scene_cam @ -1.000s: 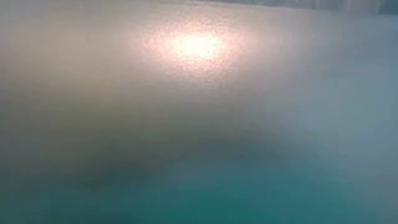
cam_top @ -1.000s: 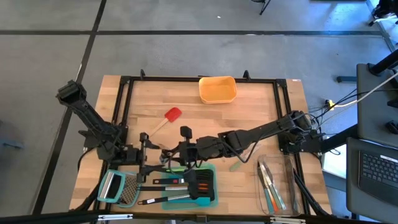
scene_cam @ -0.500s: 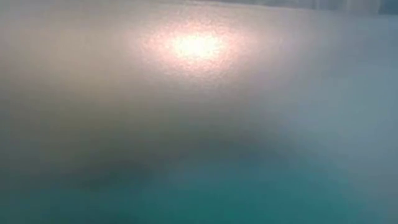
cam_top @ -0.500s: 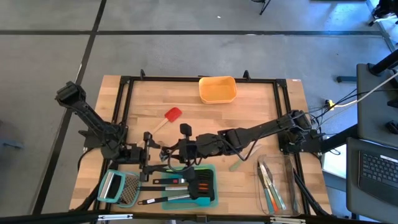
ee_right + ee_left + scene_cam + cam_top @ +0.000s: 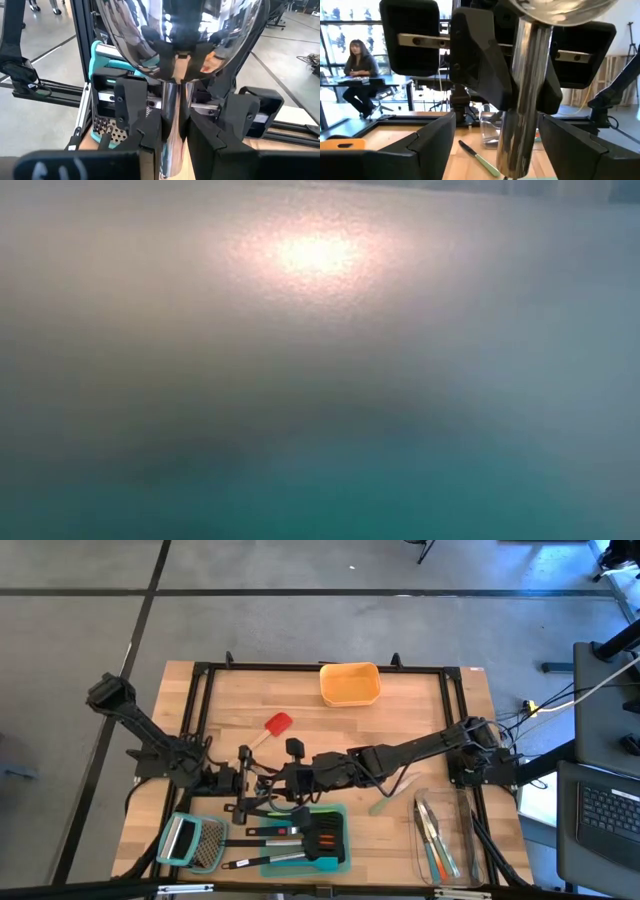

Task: Pick & Place Kitchen Items
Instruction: Put the ice scoop into the yellow bin

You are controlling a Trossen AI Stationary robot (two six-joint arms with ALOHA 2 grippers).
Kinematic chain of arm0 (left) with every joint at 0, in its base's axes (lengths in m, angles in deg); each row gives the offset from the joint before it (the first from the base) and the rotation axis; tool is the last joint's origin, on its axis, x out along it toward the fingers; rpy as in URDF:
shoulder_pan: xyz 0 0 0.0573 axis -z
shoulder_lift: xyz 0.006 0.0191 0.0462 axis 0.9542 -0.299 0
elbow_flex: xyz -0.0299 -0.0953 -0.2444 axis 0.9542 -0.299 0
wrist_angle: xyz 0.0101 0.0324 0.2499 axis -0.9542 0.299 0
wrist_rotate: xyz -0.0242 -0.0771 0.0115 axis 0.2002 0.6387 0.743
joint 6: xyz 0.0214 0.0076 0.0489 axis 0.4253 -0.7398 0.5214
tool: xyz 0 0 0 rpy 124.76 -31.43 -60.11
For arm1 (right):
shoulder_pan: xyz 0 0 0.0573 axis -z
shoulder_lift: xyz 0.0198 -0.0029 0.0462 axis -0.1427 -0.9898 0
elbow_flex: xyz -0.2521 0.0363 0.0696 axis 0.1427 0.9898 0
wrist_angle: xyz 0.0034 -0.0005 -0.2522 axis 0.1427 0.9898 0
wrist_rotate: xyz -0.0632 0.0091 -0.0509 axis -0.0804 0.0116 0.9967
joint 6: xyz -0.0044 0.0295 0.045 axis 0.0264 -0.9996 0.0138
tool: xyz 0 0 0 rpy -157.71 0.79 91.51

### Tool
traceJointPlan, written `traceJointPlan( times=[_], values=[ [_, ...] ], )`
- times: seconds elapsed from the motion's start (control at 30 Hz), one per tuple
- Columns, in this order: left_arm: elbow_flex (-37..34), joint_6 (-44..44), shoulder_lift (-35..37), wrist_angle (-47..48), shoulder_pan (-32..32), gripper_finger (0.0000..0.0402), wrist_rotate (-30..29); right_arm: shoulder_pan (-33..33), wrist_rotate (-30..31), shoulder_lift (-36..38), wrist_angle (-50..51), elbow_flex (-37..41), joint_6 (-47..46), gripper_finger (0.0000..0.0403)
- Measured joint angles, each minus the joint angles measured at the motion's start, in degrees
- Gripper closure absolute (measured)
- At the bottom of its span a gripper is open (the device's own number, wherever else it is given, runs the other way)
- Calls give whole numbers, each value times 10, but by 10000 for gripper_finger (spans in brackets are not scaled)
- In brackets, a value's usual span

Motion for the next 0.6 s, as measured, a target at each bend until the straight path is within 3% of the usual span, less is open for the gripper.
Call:
traceJointPlan(
  times=[0.2,0.47,0.6],
  values=[
    [0,-4,0,2,-4,187,5,0,0,0,4,0,0,338],
    [0,6,0,3,-4,331,21,0,2,0,3,0,-2,338],
    [0,15,0,3,-4,333,26,0,2,0,3,0,-2,338]
  ],
)
